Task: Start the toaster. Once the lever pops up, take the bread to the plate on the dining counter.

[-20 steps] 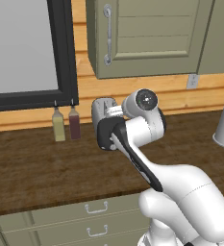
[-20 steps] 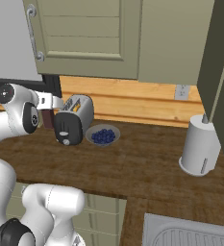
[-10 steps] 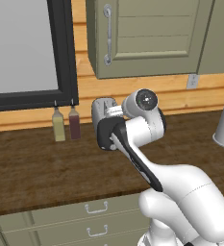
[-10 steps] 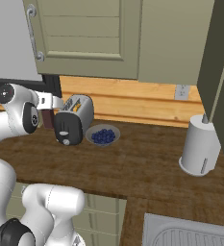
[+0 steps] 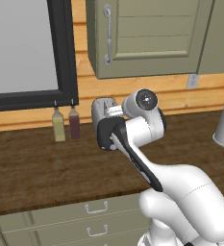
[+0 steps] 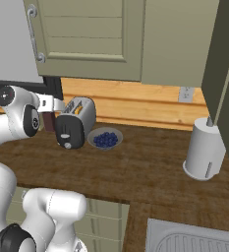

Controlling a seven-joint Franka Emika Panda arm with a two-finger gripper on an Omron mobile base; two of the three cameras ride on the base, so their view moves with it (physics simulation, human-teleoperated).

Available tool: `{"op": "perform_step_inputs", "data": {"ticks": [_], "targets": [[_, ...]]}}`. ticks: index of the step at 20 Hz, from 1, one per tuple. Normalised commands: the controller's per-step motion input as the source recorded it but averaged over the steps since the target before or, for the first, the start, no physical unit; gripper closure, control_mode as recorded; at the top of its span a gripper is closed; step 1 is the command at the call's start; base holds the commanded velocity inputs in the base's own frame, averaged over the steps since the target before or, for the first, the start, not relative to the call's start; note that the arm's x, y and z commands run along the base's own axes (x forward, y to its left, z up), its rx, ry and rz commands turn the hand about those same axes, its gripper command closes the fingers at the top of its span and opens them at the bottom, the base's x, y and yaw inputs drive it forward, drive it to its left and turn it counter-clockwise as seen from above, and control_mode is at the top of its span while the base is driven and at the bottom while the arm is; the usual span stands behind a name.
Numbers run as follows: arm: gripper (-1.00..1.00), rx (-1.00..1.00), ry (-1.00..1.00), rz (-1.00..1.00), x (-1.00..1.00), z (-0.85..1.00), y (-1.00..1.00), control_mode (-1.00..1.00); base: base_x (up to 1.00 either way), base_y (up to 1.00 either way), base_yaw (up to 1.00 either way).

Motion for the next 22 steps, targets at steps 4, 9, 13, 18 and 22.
{"op": "perform_step_inputs", "data": {"ticks": [4,9,13,18,22], "targets": [[-1.00,0.00,0.00,0.00,0.00,0.00,0.00,-1.00,0.00,0.00,0.00],[-1.00,0.00,0.00,0.00,0.00,0.00,0.00,-1.00,0.00,0.00,0.00],[-1.00,0.00,0.00,0.00,0.00,0.00,0.00,-1.00,0.00,0.00,0.00],[-1.00,0.00,0.00,0.00,0.00,0.00,0.00,-1.00,0.00,0.00,0.00],[-1.00,0.00,0.00,0.00,0.00,0.00,0.00,-1.00,0.00,0.00,0.00]]}}
